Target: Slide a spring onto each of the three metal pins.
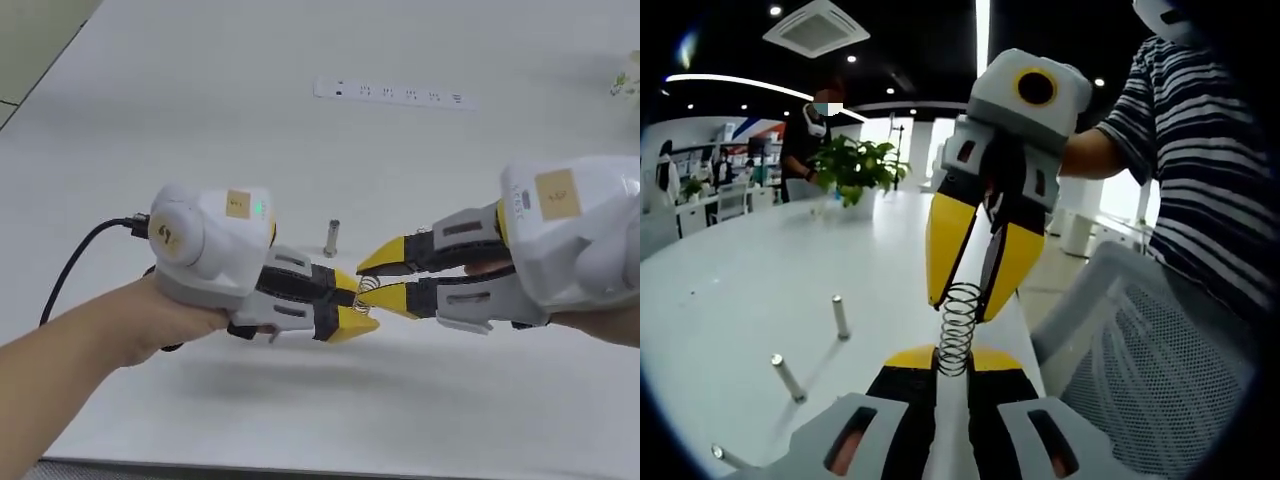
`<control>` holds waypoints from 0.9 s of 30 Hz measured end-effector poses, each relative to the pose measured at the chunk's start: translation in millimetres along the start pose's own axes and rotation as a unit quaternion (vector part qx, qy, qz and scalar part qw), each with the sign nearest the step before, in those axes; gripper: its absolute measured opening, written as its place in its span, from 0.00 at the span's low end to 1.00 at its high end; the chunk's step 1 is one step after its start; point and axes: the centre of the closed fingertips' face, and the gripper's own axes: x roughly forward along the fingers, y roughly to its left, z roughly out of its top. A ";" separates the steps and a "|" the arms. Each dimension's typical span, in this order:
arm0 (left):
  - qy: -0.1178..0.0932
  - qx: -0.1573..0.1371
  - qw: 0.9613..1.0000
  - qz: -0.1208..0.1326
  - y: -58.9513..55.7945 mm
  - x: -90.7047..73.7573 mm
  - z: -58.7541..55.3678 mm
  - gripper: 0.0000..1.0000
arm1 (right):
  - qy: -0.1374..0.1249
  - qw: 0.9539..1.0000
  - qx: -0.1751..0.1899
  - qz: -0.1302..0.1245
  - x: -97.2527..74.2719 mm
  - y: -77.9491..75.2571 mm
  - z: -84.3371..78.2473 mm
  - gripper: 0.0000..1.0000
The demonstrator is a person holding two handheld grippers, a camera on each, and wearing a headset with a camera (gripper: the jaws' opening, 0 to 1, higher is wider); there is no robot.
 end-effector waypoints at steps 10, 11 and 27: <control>0.002 -0.011 1.000 0.014 6.5 -1.5 -1.1 0.07 | 0.018 1.000 -0.019 0.003 1.2 -2.2 -3.0 0.07; 0.000 -0.015 1.000 0.015 7.0 -2.0 -0.3 0.07 | 0.019 1.000 -0.021 0.003 1.2 -2.7 -3.3 0.07; 0.003 -0.028 0.999 0.040 17.8 -16.2 -5.6 0.19 | 0.028 0.999 -0.032 -0.010 0.3 -9.7 -5.6 0.07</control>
